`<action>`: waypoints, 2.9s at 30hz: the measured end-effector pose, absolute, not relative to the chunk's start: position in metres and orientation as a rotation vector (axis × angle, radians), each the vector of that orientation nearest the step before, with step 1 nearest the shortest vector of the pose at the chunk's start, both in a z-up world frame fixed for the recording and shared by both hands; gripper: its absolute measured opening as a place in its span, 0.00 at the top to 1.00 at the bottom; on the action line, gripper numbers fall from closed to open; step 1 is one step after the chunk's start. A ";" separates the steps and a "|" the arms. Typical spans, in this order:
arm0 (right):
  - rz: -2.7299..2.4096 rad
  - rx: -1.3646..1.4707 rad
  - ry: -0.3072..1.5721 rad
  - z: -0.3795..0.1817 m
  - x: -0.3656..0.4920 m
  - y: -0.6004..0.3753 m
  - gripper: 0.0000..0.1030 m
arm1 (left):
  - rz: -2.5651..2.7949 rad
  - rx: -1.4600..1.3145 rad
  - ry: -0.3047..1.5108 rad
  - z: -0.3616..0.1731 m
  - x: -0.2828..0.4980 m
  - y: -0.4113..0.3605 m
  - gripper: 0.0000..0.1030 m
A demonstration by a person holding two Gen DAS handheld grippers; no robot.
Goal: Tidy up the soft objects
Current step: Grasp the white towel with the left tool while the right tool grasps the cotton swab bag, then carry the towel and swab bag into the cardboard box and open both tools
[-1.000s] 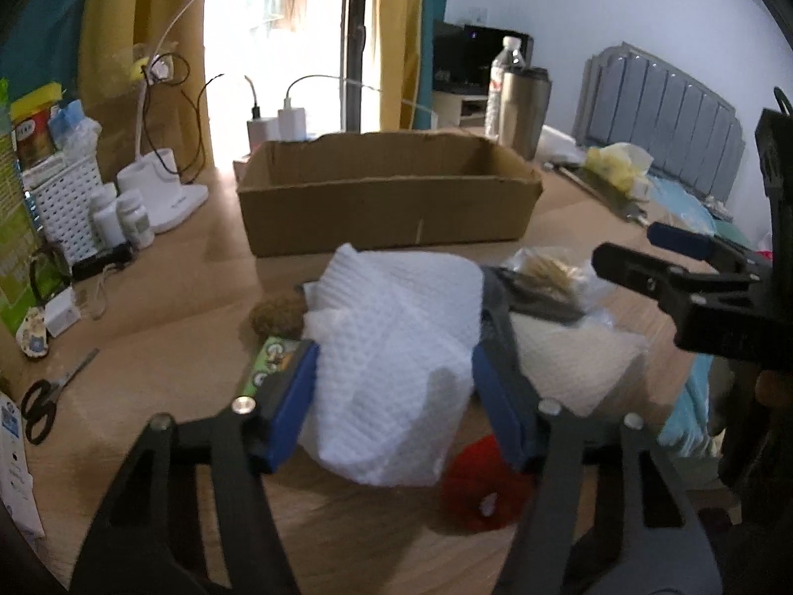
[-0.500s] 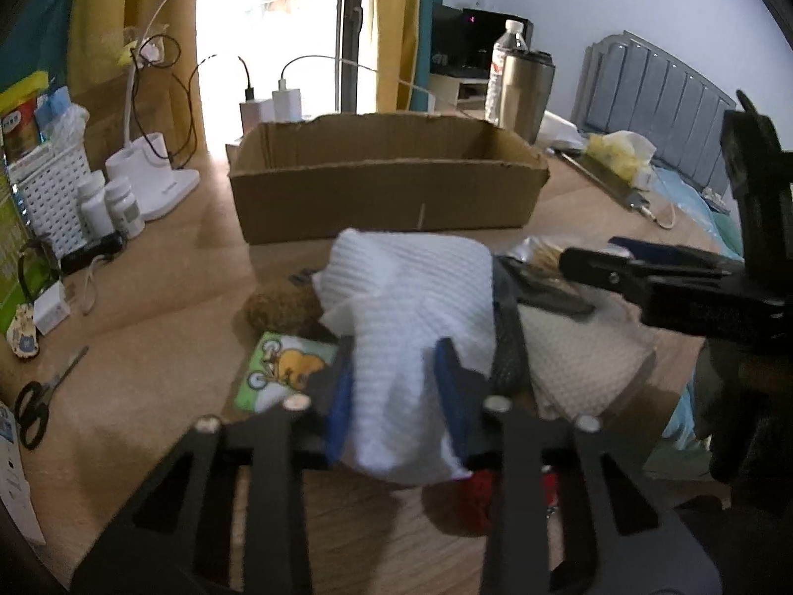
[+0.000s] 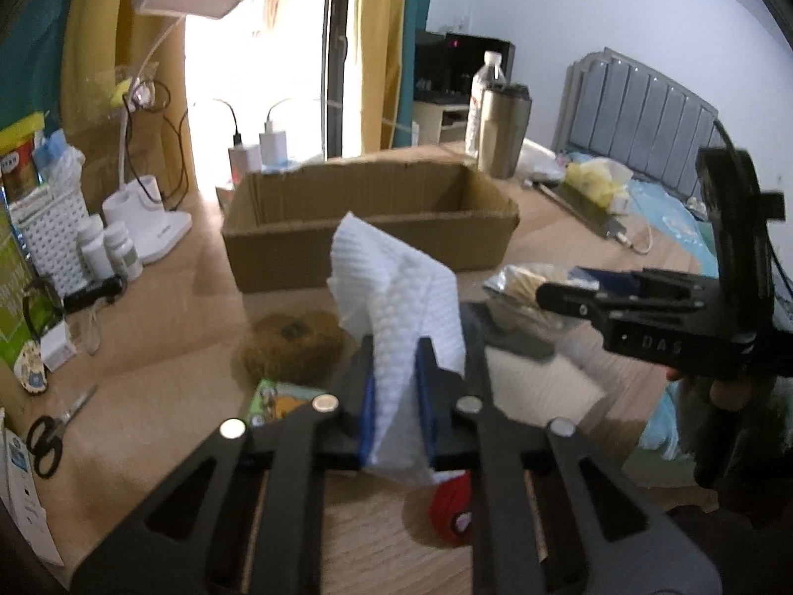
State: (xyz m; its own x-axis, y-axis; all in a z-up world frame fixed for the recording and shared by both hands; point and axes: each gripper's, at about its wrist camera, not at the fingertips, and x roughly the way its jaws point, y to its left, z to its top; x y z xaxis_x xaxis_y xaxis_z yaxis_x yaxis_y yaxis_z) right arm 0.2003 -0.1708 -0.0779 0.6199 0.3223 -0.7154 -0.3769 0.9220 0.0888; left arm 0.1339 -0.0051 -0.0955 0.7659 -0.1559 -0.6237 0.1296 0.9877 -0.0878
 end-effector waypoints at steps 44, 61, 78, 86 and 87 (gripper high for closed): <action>0.446 -0.104 0.695 -0.026 0.266 -0.148 0.52 | -0.200 -0.086 0.576 -0.054 0.235 0.026 0.85; 0.458 -0.106 0.747 -0.051 0.311 -0.144 0.52 | -0.219 -0.094 0.633 -0.076 0.290 0.012 0.85; 0.455 -0.106 0.821 -0.081 0.339 -0.144 0.52 | -0.264 -0.067 0.827 -0.120 0.325 -0.014 0.83; 0.456 -0.108 0.827 -0.078 0.336 -0.148 0.51 | -0.285 -0.081 0.853 -0.118 0.324 -0.019 0.80; 0.456 -0.109 0.825 -0.076 0.335 -0.148 0.50 | -0.280 -0.081 0.850 -0.117 0.323 -0.018 0.78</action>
State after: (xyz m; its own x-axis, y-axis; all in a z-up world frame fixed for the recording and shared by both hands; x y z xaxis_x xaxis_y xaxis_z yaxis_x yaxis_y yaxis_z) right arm 0.3348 -0.1483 -0.0765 0.5878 0.3491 -0.7298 -0.4323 0.8980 0.0813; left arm 0.3226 -0.0178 -0.1167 0.6257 -0.2761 -0.7295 0.2115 0.9603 -0.1821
